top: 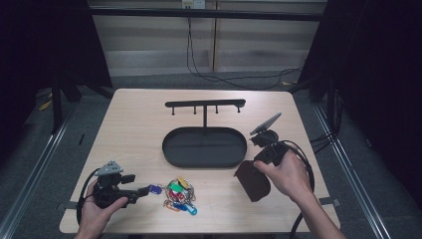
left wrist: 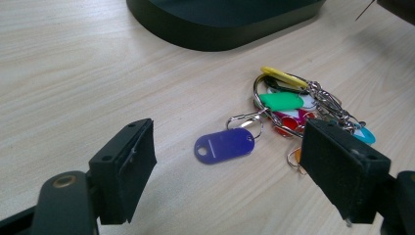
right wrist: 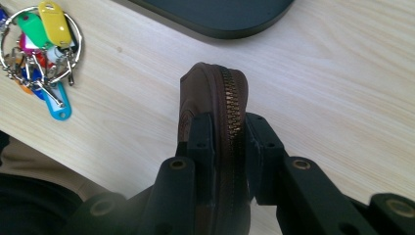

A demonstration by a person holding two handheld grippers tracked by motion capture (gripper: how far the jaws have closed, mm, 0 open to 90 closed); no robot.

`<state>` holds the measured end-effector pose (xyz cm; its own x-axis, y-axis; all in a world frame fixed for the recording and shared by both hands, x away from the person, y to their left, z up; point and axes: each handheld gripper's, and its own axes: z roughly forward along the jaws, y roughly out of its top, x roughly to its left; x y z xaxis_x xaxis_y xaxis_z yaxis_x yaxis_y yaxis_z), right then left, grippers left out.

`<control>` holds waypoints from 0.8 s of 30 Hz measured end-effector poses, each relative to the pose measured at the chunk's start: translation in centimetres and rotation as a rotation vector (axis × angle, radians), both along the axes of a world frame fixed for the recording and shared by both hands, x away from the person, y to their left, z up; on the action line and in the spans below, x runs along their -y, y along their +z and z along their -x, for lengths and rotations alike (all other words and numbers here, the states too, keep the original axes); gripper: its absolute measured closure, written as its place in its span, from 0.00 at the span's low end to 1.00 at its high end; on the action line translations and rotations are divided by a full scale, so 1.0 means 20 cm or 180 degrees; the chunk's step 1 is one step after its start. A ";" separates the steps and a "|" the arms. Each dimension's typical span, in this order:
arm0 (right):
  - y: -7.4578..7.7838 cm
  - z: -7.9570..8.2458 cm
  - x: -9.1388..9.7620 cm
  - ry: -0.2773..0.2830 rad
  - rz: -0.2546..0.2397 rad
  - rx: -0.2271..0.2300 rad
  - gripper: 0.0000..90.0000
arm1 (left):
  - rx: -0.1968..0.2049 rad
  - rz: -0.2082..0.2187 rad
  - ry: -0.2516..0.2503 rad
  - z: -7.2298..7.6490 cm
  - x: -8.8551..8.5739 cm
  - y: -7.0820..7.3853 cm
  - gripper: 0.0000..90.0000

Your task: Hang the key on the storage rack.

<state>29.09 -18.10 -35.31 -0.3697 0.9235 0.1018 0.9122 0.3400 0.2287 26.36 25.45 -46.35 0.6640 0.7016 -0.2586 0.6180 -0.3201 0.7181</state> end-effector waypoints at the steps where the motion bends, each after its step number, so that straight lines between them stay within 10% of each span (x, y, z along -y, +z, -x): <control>1: 0.01 0.00 0.00 -0.0014 0.0018 -0.0001 0.83 | -0.0001 0.0005 0.0003 0.00 0.00 0.00 0.23; 24: 0.18 -0.12 0.01 -0.0162 0.0195 0.0043 0.83 | -0.0025 0.0013 -0.0017 0.00 0.00 0.00 0.23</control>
<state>31.43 -18.37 -31.67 -0.3231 0.9455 0.0397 0.9256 0.3070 0.2212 26.38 25.43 -46.35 0.6656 0.6970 -0.2666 0.6219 -0.3206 0.7145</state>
